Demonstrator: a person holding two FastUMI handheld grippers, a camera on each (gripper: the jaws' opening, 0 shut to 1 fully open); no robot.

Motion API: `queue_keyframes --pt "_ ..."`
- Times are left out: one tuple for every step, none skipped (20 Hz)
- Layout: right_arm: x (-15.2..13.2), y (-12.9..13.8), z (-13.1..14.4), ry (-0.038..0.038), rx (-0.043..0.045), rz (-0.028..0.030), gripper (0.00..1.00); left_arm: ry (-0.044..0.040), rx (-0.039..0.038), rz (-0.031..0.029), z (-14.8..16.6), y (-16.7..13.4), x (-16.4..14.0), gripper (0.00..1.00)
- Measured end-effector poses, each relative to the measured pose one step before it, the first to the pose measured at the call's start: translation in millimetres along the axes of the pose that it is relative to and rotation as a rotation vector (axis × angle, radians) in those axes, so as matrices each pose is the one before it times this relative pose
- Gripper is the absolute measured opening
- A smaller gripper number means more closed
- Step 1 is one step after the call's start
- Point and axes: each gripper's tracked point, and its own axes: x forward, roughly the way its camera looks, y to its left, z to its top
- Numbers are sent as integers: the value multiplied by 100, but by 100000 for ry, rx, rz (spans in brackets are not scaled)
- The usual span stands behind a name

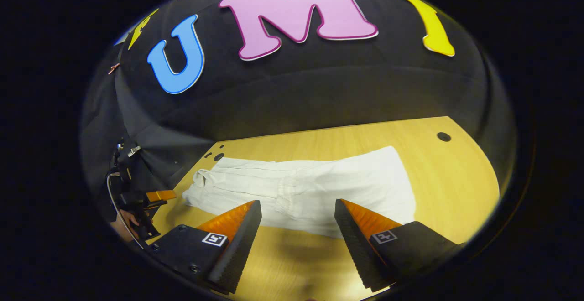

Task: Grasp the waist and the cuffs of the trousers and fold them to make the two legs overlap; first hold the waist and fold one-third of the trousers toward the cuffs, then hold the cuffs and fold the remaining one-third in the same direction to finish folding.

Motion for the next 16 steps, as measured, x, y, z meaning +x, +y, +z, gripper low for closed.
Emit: queue_keyframes --pt "-1460 -1184 -350 258 -712 -2516 98 130 -586 -116 225 -212 1072 96" --pt "-1478 -1182 -458 778 -721 -2998 98 458 -335 74 -19 -186 1001 96" --pt "-1481 -1286 -739 1266 -24 -2781 98 219 595 266 55 -68 929 96" --pt "-1412 -947 -633 901 717 -2138 98 -309 1405 2098 142 325 809 96" --pt "-1344 -848 -586 760 1068 -2217 99 297 1130 1452 -54 255 783 96" --pt "-1193 -874 -595 934 1342 -1975 99 506 178 1563 -326 -2 395 96" --pt "-957 -629 -470 831 1704 -1704 98 1285 -978 -56 -440 -280 287 96" --pt "-782 -470 -364 456 1797 -1606 98 1589 -730 -902 -430 -358 138 96" --pt "-548 -493 -353 -20 1078 -1645 99 1540 640 1286 -492 142 278 96" --pt "-525 -398 -418 125 530 -1675 98 466 2440 2633 -245 208 486 96" --pt "-354 -139 -353 540 350 -680 98 -476 3124 1933 -20 74 362 97" --pt "-239 166 -310 523 340 -57 98 858 3509 2222 -488 -156 344 96" --pt "-191 247 -235 237 198 182 98 347 4844 2264 -239 -70 115 96" --pt "-212 221 -248 178 76 40 99 -590 3315 694 84 -200 -43 96" --pt "-279 350 -163 -175 107 221 99 266 -608 -318 95 -354 94 99" --pt "-294 340 -220 -242 177 370 99 -364 -971 429 32 -226 154 100"
